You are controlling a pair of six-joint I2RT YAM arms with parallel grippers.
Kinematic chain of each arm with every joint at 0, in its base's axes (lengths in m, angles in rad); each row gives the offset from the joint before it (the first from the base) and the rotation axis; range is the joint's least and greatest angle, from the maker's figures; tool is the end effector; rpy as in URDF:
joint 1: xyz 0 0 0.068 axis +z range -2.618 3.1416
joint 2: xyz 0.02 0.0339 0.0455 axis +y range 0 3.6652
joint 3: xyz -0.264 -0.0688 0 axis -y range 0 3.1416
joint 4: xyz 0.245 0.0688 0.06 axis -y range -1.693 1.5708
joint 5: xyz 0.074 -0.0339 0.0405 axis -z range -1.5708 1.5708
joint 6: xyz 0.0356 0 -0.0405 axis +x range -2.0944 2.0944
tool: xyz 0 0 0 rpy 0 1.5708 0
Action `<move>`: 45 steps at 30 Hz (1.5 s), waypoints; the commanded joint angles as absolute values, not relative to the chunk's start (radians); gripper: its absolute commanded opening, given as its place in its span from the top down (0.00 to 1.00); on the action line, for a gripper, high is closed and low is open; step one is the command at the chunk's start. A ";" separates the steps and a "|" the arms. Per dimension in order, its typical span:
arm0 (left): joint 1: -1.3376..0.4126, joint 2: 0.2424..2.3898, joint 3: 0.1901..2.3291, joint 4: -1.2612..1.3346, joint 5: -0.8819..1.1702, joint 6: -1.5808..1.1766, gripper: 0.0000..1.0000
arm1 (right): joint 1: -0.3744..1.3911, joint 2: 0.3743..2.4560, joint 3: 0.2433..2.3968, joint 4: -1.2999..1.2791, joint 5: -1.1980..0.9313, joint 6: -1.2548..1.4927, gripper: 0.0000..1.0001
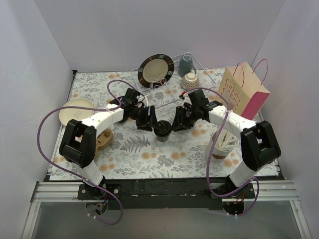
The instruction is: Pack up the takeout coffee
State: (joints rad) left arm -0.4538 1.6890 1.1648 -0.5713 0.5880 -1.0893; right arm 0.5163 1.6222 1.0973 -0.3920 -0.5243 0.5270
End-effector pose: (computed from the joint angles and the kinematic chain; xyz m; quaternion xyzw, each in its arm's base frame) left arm 0.2975 -0.1671 0.2128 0.2258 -0.9049 0.3590 0.0349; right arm 0.2864 0.1831 0.2231 -0.0783 0.9151 0.3674 0.1466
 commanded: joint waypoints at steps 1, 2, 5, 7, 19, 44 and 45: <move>-0.454 1.732 1.137 -0.598 0.517 -1.051 0.47 | 0.512 1.635 1.066 -0.388 -0.483 0.511 0.64; -0.454 1.741 1.126 -0.594 0.515 -1.051 0.47 | 0.512 1.637 1.057 -0.388 -0.477 0.508 0.64; -0.454 1.750 1.103 -0.578 0.518 -1.051 0.48 | 0.512 1.629 1.008 -0.388 -0.439 0.496 0.65; -0.454 1.756 1.082 -0.572 0.512 -1.052 0.48 | 0.512 1.625 0.989 -0.380 -0.419 0.489 0.66; -0.454 1.782 1.072 -0.581 0.486 -1.040 0.49 | 0.512 1.648 1.006 -0.360 -0.402 0.457 0.68; -0.454 1.813 1.126 -0.630 0.469 -0.997 0.50 | 0.512 1.695 1.284 -0.459 -0.408 0.423 0.66; -0.454 1.813 1.126 -0.632 0.469 -0.996 0.50 | 0.512 1.703 1.292 -0.457 -0.408 0.417 0.66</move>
State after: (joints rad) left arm -0.4465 1.7466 1.1736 -0.5453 0.6922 -1.0626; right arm 0.5106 1.6848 1.2316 -0.4553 -0.3988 0.4454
